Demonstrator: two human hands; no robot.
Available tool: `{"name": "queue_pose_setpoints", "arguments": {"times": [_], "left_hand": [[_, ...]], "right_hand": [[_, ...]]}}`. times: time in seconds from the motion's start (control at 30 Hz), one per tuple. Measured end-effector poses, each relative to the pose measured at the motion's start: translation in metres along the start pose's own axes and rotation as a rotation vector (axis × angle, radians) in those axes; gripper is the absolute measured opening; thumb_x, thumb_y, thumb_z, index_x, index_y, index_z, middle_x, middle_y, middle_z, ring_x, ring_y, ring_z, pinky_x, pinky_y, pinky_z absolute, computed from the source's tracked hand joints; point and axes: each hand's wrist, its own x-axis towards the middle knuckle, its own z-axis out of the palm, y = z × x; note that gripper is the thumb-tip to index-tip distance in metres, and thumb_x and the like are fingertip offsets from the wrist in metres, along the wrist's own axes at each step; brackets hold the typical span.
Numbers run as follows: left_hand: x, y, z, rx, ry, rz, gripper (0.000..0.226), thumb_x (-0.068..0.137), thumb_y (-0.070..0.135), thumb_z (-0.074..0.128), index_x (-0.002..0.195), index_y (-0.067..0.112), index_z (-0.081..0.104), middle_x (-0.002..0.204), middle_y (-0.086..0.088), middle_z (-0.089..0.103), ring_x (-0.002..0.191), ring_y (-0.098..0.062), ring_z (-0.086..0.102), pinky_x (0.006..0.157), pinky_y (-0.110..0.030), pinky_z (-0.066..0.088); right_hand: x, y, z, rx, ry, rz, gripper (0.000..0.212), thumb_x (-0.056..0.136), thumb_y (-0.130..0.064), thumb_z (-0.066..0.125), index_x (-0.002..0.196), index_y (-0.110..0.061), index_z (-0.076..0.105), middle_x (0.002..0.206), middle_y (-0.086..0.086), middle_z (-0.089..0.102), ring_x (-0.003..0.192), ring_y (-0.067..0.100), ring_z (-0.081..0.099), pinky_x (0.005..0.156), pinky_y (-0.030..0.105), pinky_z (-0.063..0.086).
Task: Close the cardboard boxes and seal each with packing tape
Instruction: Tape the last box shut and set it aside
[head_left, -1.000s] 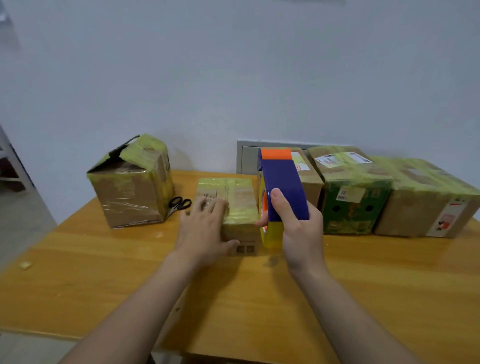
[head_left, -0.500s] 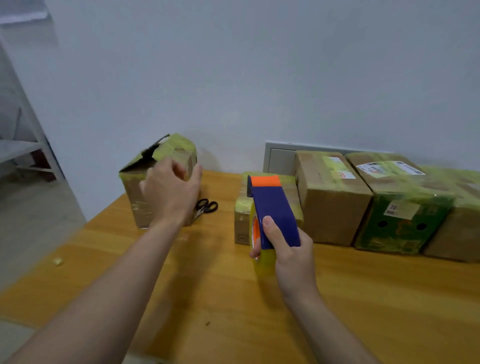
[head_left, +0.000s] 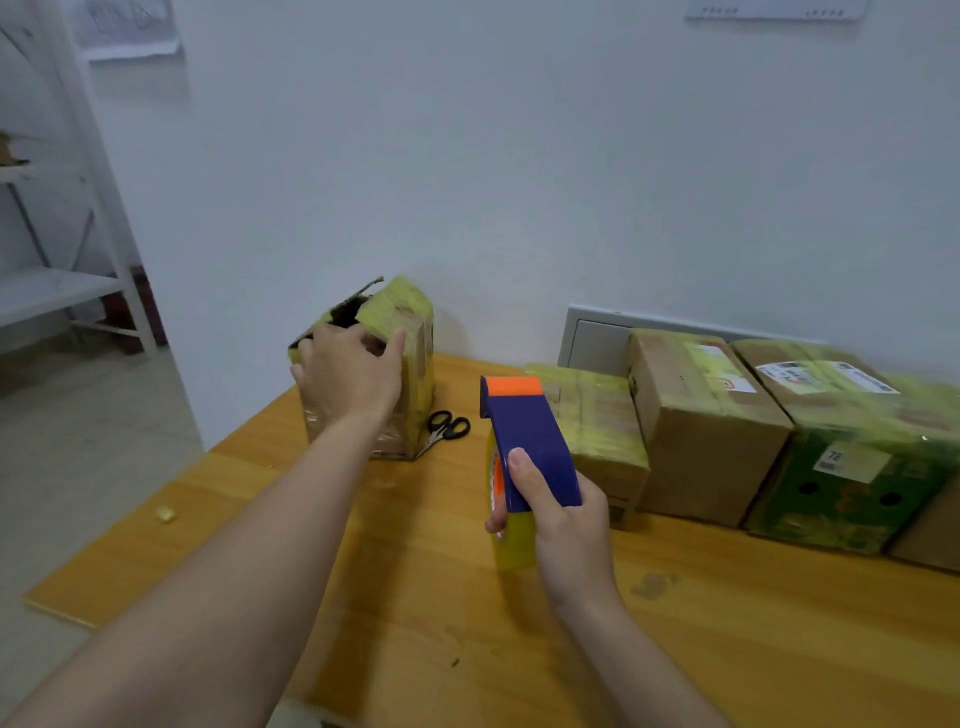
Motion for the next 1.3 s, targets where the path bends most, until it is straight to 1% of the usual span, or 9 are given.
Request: {"name": "queue_pose_setpoints", "arguments": {"times": [0.17,0.33,0.53,0.6,0.67,0.73,0.9,1.03,1.3], "left_hand": [[-0.007,0.006,-0.030,-0.168,0.067,-0.083,0.030,0.097,0.045,0.058,0.079,0.022,0.060,0.093,0.002,0.064,0.116,-0.030,0.051,0.102,-0.049,0.034],[-0.040,0.001,-0.075,-0.240,0.140,-0.129,0.032,0.107,0.044,0.038,0.097,0.016,0.046,0.091,-0.005,0.054,0.090,-0.030,0.050,0.106,-0.052,0.033],[-0.086,0.002,-0.120,-0.441,0.261,-0.058,0.030,0.109,0.038,0.036,0.088,0.017,0.039,0.074,0.002,0.045,0.073,-0.026,0.048,0.105,-0.048,0.034],[-0.096,0.010,-0.132,-0.539,0.302,-0.017,0.029,0.107,0.033,0.039,0.084,0.016,0.036,0.066,0.007,0.038,0.061,-0.011,0.041,0.095,-0.059,0.043],[-0.105,0.022,-0.144,-0.593,0.301,0.041,0.030,0.105,0.031,0.042,0.081,0.015,0.038,0.064,0.008,0.037,0.056,-0.009,0.038,0.078,-0.055,0.046],[-0.115,0.037,-0.154,-0.658,0.239,0.100,0.033,0.107,0.029,0.044,0.078,0.014,0.037,0.065,0.006,0.035,0.056,-0.008,0.033,0.063,-0.043,0.037],[-0.159,0.084,-0.160,-0.813,0.046,0.222,0.035,0.110,0.017,0.046,0.077,0.010,0.037,0.065,0.009,0.034,0.056,-0.004,0.032,0.054,-0.023,0.026],[-0.200,0.115,-0.141,-0.937,-0.123,0.253,0.043,0.110,0.016,0.049,0.070,0.018,0.031,0.057,0.016,0.034,0.055,-0.005,0.029,0.053,-0.020,0.025],[-0.262,0.135,-0.079,-1.023,-0.392,0.217,0.055,0.102,0.028,0.066,0.061,0.010,0.033,0.057,0.001,0.027,0.055,-0.014,0.024,0.053,-0.030,0.022]], "right_hand": [[-0.005,-0.010,-0.005,-0.011,-0.010,-0.027,0.048,0.080,-0.056,0.069,0.104,-0.014,0.070,0.085,0.014,0.073,0.069,0.024,0.070,0.076,0.047,0.059],[-0.021,-0.022,-0.005,0.036,0.000,-0.029,0.048,0.079,-0.056,0.068,0.107,-0.017,0.068,0.088,0.014,0.072,0.069,0.021,0.070,0.072,0.039,0.058],[-0.040,-0.041,-0.012,0.080,0.013,-0.115,0.047,0.087,-0.049,0.070,0.109,-0.008,0.068,0.080,0.015,0.071,0.068,0.025,0.068,0.068,0.040,0.057],[-0.043,-0.052,-0.021,0.088,0.023,-0.163,0.044,0.090,-0.045,0.070,0.110,-0.006,0.068,0.081,0.017,0.070,0.066,0.026,0.067,0.067,0.040,0.057],[-0.046,-0.065,-0.031,0.097,0.031,-0.223,0.042,0.092,-0.043,0.069,0.110,-0.004,0.068,0.081,0.018,0.068,0.065,0.025,0.066,0.063,0.038,0.056],[-0.051,-0.078,-0.043,0.097,0.066,-0.289,0.043,0.091,-0.045,0.069,0.109,-0.005,0.068,0.082,0.017,0.069,0.066,0.024,0.067,0.060,0.034,0.056],[-0.060,-0.106,-0.083,0.018,0.270,-0.500,0.035,0.092,-0.039,0.073,0.104,-0.007,0.069,0.086,0.015,0.071,0.067,0.026,0.069,0.058,0.029,0.058],[-0.068,-0.116,-0.133,-0.136,0.413,-0.597,0.037,0.086,-0.049,0.072,0.096,-0.014,0.071,0.080,0.007,0.072,0.068,0.027,0.070,0.059,0.036,0.060],[-0.086,-0.111,-0.227,-0.442,0.584,-0.576,0.031,0.084,-0.054,0.072,0.081,-0.023,0.070,0.071,-0.004,0.070,0.064,0.020,0.068,0.060,0.047,0.058]]}}
